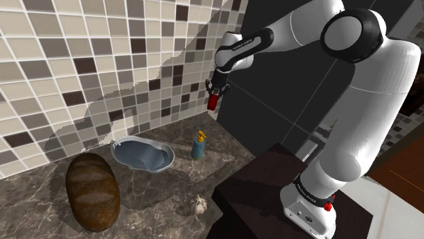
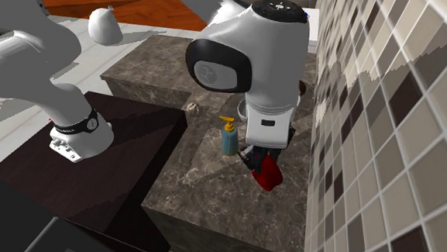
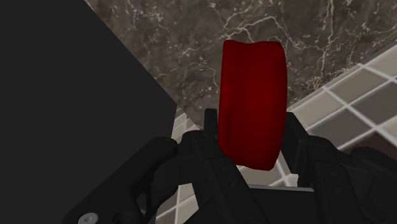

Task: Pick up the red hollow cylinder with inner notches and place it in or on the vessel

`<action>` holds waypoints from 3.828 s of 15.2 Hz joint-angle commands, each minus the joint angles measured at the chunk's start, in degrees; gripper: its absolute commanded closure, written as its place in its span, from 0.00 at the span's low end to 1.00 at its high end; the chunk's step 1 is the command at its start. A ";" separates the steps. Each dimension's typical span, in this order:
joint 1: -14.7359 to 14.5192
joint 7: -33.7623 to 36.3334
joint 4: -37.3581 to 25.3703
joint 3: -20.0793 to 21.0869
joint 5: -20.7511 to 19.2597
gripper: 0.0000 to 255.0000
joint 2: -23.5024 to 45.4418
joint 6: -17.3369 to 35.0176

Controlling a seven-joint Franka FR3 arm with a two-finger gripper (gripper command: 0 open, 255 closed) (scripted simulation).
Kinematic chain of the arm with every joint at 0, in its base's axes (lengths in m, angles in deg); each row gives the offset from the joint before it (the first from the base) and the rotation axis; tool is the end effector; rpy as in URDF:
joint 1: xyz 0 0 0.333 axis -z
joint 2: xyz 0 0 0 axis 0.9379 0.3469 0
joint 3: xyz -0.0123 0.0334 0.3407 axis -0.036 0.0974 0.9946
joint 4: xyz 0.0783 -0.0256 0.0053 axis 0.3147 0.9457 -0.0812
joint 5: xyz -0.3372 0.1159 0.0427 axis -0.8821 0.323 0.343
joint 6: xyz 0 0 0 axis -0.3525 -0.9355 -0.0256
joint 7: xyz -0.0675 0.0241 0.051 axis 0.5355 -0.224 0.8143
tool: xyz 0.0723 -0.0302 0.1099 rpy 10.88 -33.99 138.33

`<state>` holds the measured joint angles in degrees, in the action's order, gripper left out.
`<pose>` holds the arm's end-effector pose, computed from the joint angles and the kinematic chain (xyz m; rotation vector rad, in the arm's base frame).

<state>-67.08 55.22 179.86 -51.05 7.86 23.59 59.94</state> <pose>0.5943 -0.0223 0.3357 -2.9162 1.0677 -0.0739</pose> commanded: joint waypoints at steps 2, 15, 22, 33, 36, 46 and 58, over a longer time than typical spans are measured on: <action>-1.82 2.85 0.35 0.73 -0.50 1.00 -0.76 -0.39; -13.34 20.92 -3.80 5.45 -3.76 1.00 0.57 -3.18; -19.66 30.00 -10.86 7.48 -5.69 1.00 4.50 -6.50; -29.84 41.95 -29.38 9.32 -8.76 1.00 15.67 -14.30; -29.88 42.11 -28.44 9.20 -8.96 1.00 16.57 -12.49; -30.12 42.66 -26.44 8.70 -9.72 1.00 20.24 -6.84; -30.33 42.99 -25.92 8.34 -10.19 1.00 22.84 -3.74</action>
<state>-97.41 98.21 153.96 -42.72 -2.33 46.43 56.19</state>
